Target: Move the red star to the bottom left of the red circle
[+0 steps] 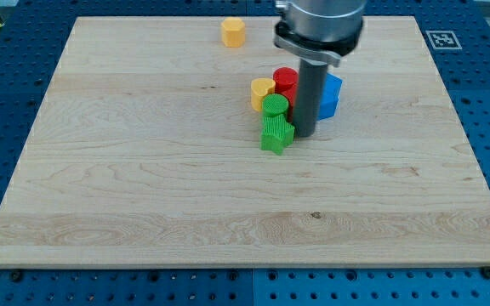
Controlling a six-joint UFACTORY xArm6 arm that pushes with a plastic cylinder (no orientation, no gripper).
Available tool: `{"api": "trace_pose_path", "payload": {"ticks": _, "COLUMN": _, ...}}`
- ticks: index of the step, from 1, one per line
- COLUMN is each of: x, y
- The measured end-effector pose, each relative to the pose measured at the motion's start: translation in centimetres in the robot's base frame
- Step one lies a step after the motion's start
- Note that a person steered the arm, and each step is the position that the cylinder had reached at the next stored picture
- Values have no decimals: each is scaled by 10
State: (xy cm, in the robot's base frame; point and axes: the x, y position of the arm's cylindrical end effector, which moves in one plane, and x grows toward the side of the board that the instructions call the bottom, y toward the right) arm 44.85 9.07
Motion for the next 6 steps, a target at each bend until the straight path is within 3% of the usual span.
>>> {"api": "trace_pose_path", "payload": {"ticks": 1, "x": 2, "y": 47}}
{"api": "trace_pose_path", "payload": {"ticks": 3, "x": -45, "y": 54}}
{"api": "trace_pose_path", "payload": {"ticks": 4, "x": -45, "y": 48}}
{"api": "trace_pose_path", "payload": {"ticks": 6, "x": -45, "y": -21}}
